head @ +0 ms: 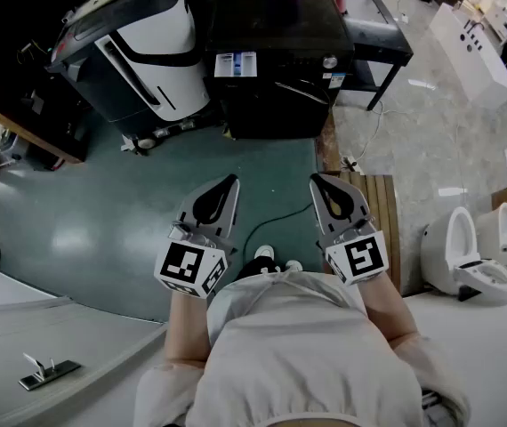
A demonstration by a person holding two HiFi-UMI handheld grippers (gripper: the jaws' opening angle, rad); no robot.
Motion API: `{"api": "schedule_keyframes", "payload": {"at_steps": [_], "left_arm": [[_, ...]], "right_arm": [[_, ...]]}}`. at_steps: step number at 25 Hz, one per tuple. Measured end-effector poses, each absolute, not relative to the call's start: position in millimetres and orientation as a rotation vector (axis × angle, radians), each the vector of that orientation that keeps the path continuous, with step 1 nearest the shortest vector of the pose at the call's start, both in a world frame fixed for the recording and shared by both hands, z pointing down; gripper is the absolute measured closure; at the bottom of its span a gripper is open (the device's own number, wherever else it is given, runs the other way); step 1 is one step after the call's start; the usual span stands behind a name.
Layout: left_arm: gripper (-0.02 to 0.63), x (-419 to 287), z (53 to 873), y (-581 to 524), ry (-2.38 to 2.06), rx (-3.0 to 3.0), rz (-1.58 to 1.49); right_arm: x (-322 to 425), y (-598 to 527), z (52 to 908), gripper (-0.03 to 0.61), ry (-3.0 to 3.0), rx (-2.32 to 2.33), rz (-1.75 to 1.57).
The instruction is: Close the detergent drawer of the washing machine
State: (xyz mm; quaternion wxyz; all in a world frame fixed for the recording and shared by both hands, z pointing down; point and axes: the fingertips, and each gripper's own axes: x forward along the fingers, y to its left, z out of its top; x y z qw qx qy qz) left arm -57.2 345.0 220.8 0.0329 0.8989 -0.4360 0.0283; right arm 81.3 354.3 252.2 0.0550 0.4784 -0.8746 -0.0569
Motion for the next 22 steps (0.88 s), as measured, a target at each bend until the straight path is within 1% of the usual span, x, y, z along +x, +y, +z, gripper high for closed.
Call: {"api": "schedule_keyframes", "payload": {"at_steps": [15, 22], "left_arm": [[0.594, -56, 231, 339, -1.326, 2.756, 0.114], [0.594, -71, 241, 309, -1.298, 2.746, 0.102]], "right_arm": [[84, 348, 257, 0.575, -2.659, 1.48, -0.129], [72, 319, 268, 0.574, -2.621, 1.499, -0.078]]}}
